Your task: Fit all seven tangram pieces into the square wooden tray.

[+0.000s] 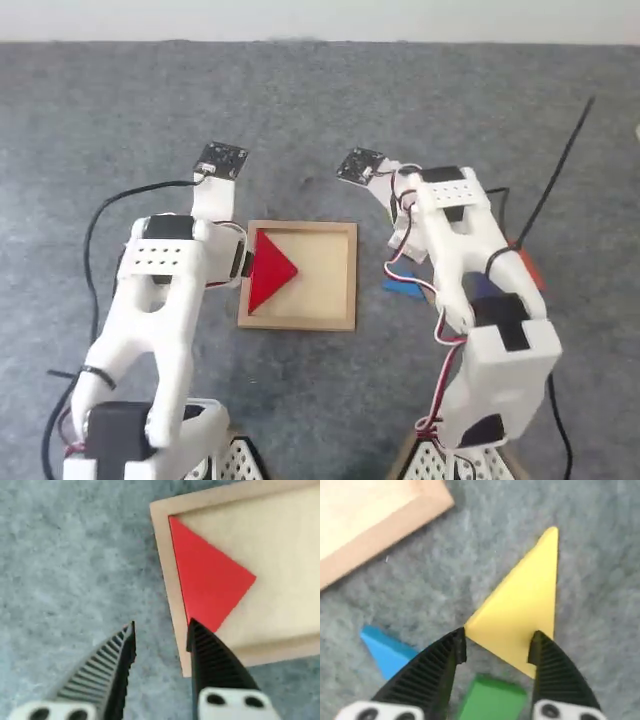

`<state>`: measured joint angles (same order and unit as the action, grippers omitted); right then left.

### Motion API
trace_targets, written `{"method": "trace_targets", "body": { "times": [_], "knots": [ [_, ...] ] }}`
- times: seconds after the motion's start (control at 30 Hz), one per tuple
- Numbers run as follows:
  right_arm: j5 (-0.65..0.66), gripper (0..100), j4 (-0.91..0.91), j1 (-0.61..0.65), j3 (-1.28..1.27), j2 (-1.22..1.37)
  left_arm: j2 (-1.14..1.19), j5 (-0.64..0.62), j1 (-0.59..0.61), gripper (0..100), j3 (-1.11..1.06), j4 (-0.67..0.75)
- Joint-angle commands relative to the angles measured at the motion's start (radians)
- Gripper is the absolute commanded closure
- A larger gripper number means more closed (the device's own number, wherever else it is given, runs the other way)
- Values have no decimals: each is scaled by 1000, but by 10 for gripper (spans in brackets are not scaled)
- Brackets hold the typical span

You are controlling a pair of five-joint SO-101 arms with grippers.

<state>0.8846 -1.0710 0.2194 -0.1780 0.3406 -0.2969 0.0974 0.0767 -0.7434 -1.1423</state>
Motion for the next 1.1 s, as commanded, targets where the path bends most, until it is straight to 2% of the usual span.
{"method": "trace_targets", "body": {
  "times": [0.0,0.2,0.4,0.63,0.9,1.07],
  "knots": [
    [31,827,-12,-12,57,39,-34,-14,6,840,15,26],
    [66,824,-8,-12,60,48,-26,-15,6,840,10,26],
    [133,698,-85,-10,91,41,-26,-12,6,840,10,23],
    [164,696,-104,-8,146,50,-25,-11,8,840,7,21],
    [172,718,-54,-18,176,124,-25,-9,61,840,-13,51],
    [172,762,-147,-39,311,216,-25,-5,61,840,-13,51]
  ]
}}
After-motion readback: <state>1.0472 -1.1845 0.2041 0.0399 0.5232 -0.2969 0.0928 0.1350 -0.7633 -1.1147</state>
